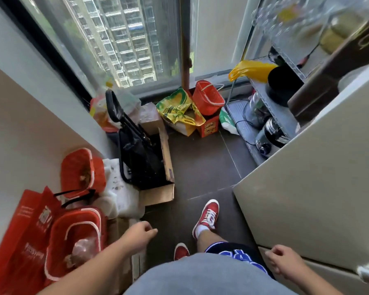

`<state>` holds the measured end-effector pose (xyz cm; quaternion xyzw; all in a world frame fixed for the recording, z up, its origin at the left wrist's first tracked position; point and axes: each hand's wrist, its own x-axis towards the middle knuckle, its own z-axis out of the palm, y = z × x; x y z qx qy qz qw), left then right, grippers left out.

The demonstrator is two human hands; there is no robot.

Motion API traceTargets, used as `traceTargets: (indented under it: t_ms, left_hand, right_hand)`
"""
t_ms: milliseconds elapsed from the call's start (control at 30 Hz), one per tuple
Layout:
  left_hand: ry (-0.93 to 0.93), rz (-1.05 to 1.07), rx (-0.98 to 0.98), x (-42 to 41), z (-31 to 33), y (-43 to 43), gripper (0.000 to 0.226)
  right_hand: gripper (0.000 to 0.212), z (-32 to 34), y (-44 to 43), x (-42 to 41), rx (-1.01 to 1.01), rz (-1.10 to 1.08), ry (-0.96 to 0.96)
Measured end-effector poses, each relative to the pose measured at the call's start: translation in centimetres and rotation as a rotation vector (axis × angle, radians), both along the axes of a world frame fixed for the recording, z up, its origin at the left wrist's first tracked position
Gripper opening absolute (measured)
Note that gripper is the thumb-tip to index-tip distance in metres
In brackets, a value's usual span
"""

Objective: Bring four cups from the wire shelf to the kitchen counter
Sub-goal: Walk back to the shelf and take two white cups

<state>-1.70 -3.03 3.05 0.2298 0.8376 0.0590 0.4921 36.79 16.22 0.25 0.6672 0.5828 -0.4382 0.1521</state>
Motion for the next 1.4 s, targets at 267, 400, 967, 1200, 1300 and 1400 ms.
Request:
traceTargets:
  t_ms: [267,400,967,1200,1300,1400]
  left_hand:
    - [-0.001,-0.076,0.072,-4.6,1.8,16.4,0.021]
    - [0.011,-0.097,0.302,-5.3,5.6,25.3,0.018]
    - [-0.165,-0.522,1.023,-8.6,21.7,58.4,0.012]
    - [-0.293,-0.766,1.325,-10.1,31.7,70.6,0.017]
    - [-0.321,-0.861,1.462,-10.0,36.5,74.3,0.023]
    - [-0.341,-0.936,1.615,-8.8,41.3,77.2,0.023]
  right_hand:
    - [0.031,0.3,11.9,-7.5,0.106,0.008,0.153]
    - [0.020,5.3,19.0,-13.7,0.173,0.082,0.302]
    - [0.018,24.1,39.1,-25.1,0.848,-0.098,0.543]
    - [0.011,32.9,46.3,-27.7,1.237,-0.240,0.412]
    - [0.012,37.6,48.5,-28.3,1.398,-0.275,0.367]
    - [0.013,42.6,49.8,-28.2,1.554,-0.305,0.342]
